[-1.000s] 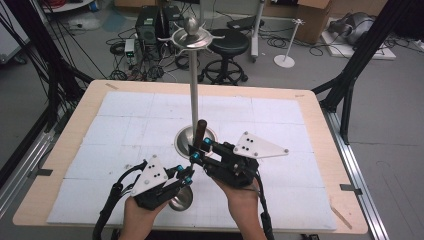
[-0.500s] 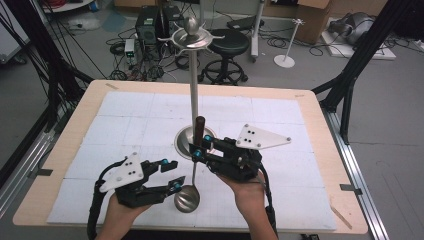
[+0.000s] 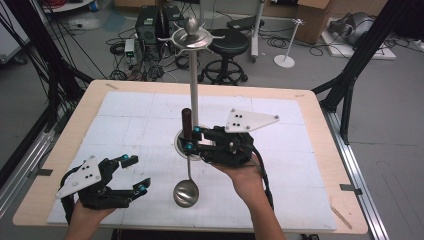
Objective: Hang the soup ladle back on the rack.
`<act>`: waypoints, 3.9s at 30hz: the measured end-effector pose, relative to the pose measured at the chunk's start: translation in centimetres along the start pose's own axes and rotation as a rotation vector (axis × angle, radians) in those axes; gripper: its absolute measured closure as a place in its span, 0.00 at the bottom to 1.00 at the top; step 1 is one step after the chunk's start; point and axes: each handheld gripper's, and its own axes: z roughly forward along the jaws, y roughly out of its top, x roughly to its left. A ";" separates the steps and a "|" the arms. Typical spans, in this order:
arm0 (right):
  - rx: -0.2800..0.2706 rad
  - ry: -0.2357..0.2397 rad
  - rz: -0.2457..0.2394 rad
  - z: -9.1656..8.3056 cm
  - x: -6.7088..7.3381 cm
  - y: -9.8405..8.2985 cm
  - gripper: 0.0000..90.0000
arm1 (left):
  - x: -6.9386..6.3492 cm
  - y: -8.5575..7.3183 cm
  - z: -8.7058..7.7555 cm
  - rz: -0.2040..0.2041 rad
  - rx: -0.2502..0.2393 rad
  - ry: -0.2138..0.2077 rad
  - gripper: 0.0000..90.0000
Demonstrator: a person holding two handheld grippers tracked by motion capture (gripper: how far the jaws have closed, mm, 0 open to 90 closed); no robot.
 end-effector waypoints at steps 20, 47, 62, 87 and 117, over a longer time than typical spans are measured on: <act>0.003 0.013 -0.012 3.0 -3.2 5.1 0.82 | 1.7 -1.1 -2.0 -0.009 -0.028 0.053 0.24; 0.011 -0.027 0.037 3.8 -6.9 7.6 0.82 | 1.6 -1.7 -1.6 -0.005 0.005 0.041 0.24; 0.015 -0.041 0.052 3.6 -8.1 8.0 0.82 | 1.4 -1.7 -1.4 -0.002 0.009 0.030 0.24; 0.017 -0.226 0.029 0.4 -7.0 5.3 0.62 | 1.7 -2.1 -1.4 -0.024 0.009 0.034 0.24; 0.148 -0.786 0.102 -15.9 0.6 -15.8 0.19 | 2.1 -2.9 -0.8 -0.044 -0.012 0.090 0.18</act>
